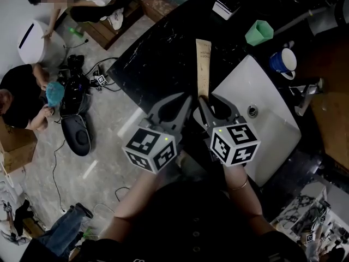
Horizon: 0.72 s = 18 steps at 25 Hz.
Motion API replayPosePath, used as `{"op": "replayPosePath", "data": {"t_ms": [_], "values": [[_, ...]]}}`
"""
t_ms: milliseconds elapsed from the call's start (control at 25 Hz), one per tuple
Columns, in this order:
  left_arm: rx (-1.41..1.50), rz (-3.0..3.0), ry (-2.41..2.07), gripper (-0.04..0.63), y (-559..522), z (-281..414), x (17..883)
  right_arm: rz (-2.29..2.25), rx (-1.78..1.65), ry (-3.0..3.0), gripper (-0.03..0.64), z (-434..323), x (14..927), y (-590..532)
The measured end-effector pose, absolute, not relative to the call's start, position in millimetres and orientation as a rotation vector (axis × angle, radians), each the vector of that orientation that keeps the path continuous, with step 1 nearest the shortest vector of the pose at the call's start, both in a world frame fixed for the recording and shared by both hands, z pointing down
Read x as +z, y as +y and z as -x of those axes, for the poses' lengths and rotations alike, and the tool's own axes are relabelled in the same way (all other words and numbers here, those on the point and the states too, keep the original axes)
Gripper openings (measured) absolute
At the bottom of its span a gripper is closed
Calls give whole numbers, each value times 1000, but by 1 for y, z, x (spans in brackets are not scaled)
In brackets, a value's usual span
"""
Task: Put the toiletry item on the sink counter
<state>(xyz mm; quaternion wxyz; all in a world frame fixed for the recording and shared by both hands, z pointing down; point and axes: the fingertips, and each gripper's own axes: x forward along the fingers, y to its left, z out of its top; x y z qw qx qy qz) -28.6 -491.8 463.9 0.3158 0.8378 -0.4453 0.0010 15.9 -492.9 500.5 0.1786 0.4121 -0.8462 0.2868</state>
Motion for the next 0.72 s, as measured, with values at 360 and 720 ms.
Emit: {"op": "replayPosePath", "data": {"t_ms": [360,720], "values": [[-40,-2202,-1161,23,-487,29,458,-1152,788,-2387,92,-12,502,-491],[-45,-2211,-1175,23,-480,32,452,-1167,747,-2353,179,-12,506,-491]]}}
